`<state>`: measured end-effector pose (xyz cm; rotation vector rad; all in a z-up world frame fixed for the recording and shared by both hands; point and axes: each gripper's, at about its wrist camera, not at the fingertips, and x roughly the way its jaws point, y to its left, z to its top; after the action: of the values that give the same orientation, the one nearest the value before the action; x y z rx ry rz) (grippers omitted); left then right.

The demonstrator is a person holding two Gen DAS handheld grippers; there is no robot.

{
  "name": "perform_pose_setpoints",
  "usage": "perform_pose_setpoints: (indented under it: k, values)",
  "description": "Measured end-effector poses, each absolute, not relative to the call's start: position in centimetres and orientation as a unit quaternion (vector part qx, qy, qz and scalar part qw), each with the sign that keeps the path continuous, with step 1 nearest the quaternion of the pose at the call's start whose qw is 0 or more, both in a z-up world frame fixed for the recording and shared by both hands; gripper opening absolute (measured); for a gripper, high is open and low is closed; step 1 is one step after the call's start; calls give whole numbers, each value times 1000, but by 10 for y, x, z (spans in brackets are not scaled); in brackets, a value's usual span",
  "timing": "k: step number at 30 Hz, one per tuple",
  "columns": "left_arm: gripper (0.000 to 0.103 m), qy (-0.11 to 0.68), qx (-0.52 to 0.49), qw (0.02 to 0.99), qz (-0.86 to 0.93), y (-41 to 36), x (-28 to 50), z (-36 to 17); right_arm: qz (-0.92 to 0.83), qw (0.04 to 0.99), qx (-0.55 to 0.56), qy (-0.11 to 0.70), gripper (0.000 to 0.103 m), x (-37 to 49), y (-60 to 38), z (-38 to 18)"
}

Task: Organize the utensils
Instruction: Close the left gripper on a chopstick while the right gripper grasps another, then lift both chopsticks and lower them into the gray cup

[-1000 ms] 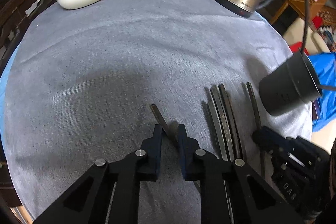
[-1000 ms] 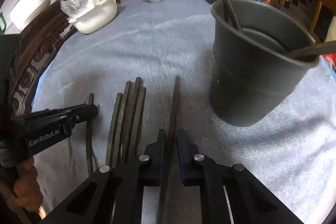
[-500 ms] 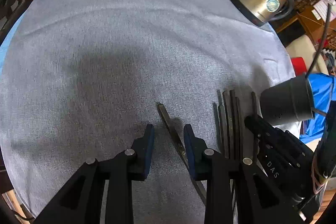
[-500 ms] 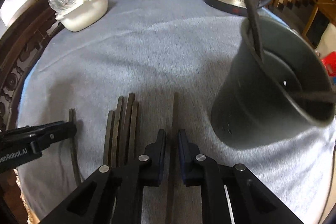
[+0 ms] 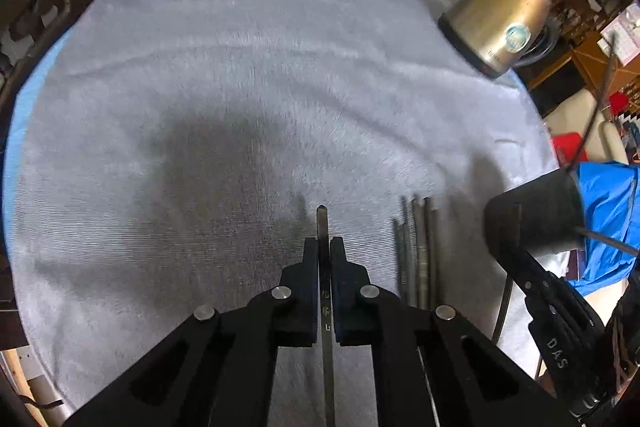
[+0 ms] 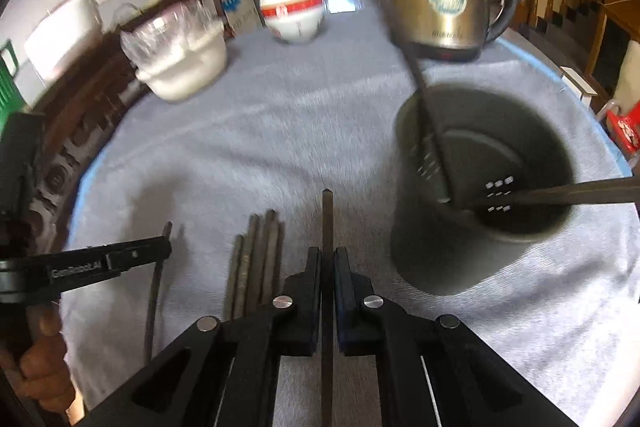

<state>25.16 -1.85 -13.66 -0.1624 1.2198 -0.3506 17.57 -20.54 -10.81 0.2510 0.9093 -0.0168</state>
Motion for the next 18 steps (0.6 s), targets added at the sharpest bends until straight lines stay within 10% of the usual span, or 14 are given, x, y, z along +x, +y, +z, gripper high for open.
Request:
perform_pose_setpoints:
  k: [18]
  values:
    - [5, 392, -46, 894, -214, -25, 180, 29, 39, 956, 190, 221, 6, 93, -235, 22]
